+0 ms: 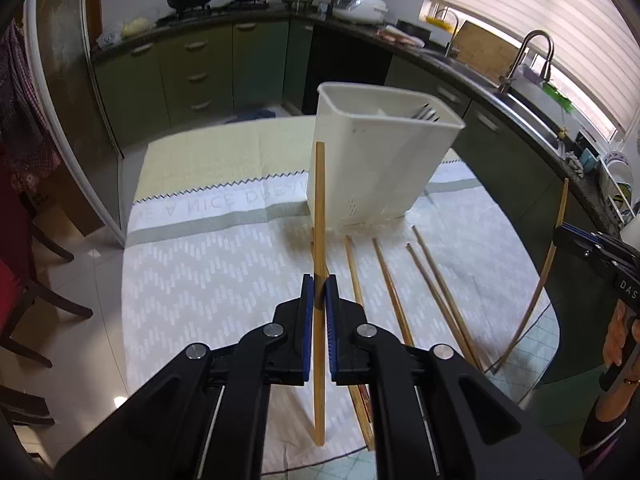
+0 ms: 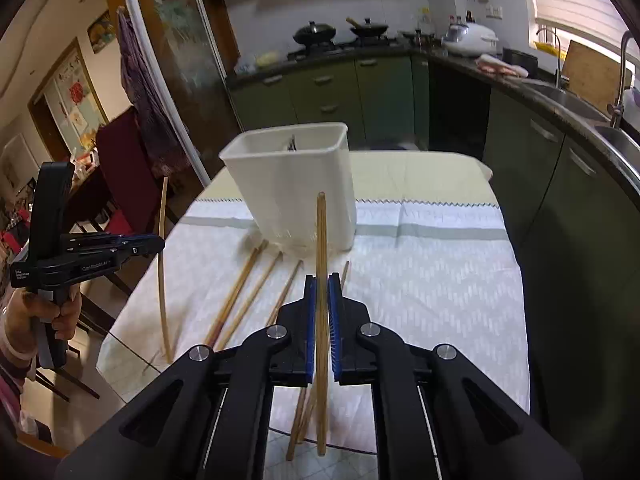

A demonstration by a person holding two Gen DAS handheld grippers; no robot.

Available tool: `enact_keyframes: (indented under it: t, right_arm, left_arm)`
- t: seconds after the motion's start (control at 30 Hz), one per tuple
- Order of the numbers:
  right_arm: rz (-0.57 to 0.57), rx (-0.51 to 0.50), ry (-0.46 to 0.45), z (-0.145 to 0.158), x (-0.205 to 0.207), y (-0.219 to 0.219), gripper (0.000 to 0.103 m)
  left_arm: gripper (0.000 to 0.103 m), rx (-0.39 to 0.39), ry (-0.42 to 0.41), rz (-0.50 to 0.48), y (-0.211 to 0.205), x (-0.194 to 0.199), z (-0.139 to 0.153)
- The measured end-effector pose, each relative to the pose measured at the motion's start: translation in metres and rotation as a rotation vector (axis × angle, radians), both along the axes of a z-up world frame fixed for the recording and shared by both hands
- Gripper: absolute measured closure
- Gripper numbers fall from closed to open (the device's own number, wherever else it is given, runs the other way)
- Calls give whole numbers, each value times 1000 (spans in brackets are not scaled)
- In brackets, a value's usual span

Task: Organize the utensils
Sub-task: 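Lift a chopstick with the left tool while the right tool lifts another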

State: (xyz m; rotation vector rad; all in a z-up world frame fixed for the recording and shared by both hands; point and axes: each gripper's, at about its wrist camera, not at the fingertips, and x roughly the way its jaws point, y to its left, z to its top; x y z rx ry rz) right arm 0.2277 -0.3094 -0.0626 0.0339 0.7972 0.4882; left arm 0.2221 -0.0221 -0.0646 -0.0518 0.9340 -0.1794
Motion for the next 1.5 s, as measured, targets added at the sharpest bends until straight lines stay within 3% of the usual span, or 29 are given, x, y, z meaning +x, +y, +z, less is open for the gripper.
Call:
enact_keyframes:
  t: [0.37,0.7,0.93,1.23,1.37,1.5]
  right_arm:
    - [-2,26,-91,29,-23,-7,96]
    - [20,40,-149,57,-26,-5,96]
    - [40,49,-182,80,-20,-1,96]
    - [41,60,-229,107,-11,1,96]
    - [40,63,-245,116,-8,1,96]
    - [38,60,-251,120,-3,0,96]
  left_arm:
    - [97,4,-107,3,-4,-30,33]
    - [97,10,-152,-24,-12,-23,62]
    - [97,-12,-210,-46,-19,-7,108]
    - [97,2,-352,-29,-34,36,175]
    - [97,10,-402,-22,-42,54,185]
    - [97,31,-400,-6,-50,77,176]
